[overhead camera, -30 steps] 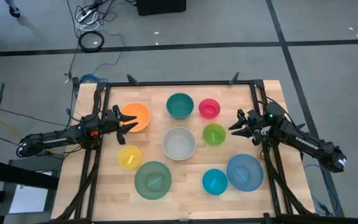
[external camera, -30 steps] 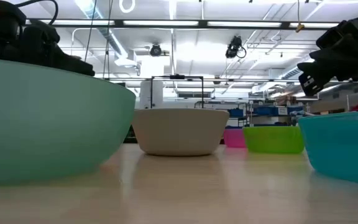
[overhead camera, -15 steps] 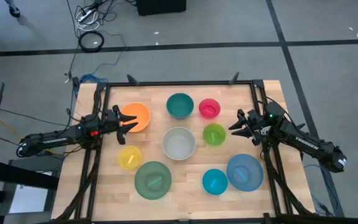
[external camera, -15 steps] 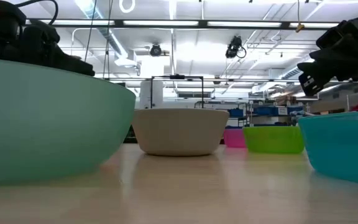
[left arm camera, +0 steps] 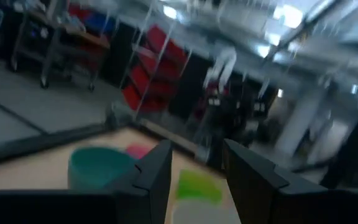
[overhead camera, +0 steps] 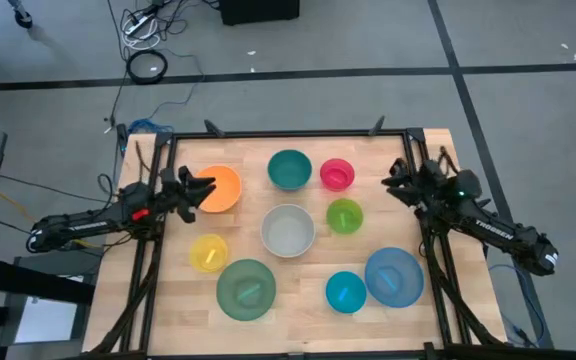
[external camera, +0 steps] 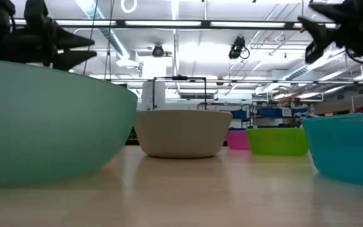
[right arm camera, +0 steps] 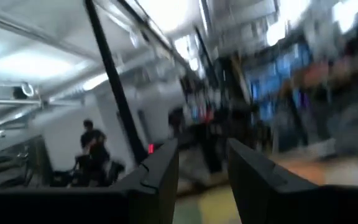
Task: Nest bowls inside each other
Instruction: Stack the light blue bowl on top of the dark green bowl
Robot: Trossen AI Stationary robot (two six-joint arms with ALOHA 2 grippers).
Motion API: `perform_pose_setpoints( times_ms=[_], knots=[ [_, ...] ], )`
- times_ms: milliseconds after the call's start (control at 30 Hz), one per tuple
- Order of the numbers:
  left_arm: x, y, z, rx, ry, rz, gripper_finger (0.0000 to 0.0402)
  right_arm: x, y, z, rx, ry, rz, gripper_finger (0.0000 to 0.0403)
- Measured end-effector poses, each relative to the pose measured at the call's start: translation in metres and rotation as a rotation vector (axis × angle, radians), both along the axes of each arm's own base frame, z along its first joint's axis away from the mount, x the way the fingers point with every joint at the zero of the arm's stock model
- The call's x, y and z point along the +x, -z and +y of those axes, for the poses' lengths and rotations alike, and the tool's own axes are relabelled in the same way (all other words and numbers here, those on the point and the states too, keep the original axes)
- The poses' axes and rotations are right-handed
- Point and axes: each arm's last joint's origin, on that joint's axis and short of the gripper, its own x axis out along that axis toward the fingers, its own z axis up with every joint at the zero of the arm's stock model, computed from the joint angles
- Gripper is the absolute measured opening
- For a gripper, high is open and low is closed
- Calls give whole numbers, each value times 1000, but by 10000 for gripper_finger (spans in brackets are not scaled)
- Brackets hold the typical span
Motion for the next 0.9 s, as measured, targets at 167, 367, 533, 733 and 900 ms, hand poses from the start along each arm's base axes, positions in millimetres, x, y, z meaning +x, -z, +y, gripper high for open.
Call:
perform_pose_setpoints(
  times_ms=[167,367,533,733,900],
  knots=[
    [-4,-14,-1,35,-7,-148,152,-14,-24,11,-191,5,-244,126],
    [-7,-23,-1,51,-9,-223,152,-31,-37,23,-358,-2,-460,126],
    [-8,-24,-2,5,8,-248,152,-37,-40,29,-359,-79,-498,126],
    [-7,-23,-2,-61,37,-256,152,-31,-37,24,-252,-105,-416,126],
    [-8,-24,-1,-116,33,-277,152,-24,-32,18,-203,-84,-336,126]
  ],
)
